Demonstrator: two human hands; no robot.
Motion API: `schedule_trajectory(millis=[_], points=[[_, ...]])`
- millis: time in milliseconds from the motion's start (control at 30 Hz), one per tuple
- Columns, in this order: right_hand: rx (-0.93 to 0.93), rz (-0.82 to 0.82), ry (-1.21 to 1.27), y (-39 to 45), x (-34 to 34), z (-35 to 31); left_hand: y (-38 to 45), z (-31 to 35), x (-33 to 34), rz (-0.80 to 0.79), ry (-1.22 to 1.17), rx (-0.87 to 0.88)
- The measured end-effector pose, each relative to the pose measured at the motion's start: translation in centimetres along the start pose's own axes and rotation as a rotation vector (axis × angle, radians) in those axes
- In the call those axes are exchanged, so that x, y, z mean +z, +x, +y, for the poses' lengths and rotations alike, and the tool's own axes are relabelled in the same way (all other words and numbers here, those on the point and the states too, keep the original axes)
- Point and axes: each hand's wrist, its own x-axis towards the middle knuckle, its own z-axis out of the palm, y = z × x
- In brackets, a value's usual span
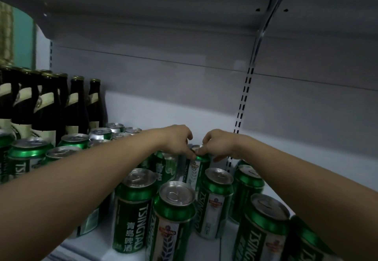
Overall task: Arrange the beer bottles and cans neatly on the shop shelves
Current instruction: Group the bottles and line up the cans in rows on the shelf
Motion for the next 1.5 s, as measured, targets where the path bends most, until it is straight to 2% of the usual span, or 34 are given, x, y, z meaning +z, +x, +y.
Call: schedule_trajectory(millis=[100, 267, 367, 500, 567, 633, 767, 933, 1100, 1333, 1500], points=[[0.003, -0.005, 0.022, 0.3, 0.6, 0.5, 1.1, 0.7, 0.6, -0.042, 0.11, -0.012], [-0.039, 0.06, 0.154, -0.2, 0.6, 1.0, 0.7, 1.0, 0.3, 0.057, 0.109, 0.035], [-0.1, 0.145, 0.261, -1.5, -0.8, 0.9, -0.4, 1.5, -1.8, 0.116, -0.01, 0.08], [-0.216, 0.278, 0.407, -4.6, -4.0, -0.1, -2.5, 3.1, -5.6, 0.187, -0.303, 0.119], [-0.267, 0.322, 0.424, -6.6, -5.6, -0.7, -4.0, 4.5, -7.0, 0.173, -0.443, 0.132], [-0.296, 0.337, 0.44, -8.7, -6.9, -1.0, -5.5, 6.1, -8.3, 0.161, -0.478, 0.161], [-0.334, 0.287, 0.432, -13.2, -8.4, -1.0, -8.2, 8.2, -9.9, 0.119, -0.389, 0.203], [-0.315, 0.163, 0.408, -16.9, -7.3, -0.2, -11.0, 9.6, -9.4, -0.054, -0.271, 0.218], [-0.269, 0.062, 0.344, -17.9, -4.9, 1.0, -12.0, 10.2, -6.7, -0.092, -0.012, 0.16], [-0.263, 0.053, 0.081, -17.4, -0.9, 2.5, -12.6, 10.3, -1.8, -0.134, 0.21, 0.147], [-0.33, 0.052, -0.091, -17.5, 0.3, 2.6, -12.6, 9.5, 0.1, -0.171, 0.199, 0.159]])
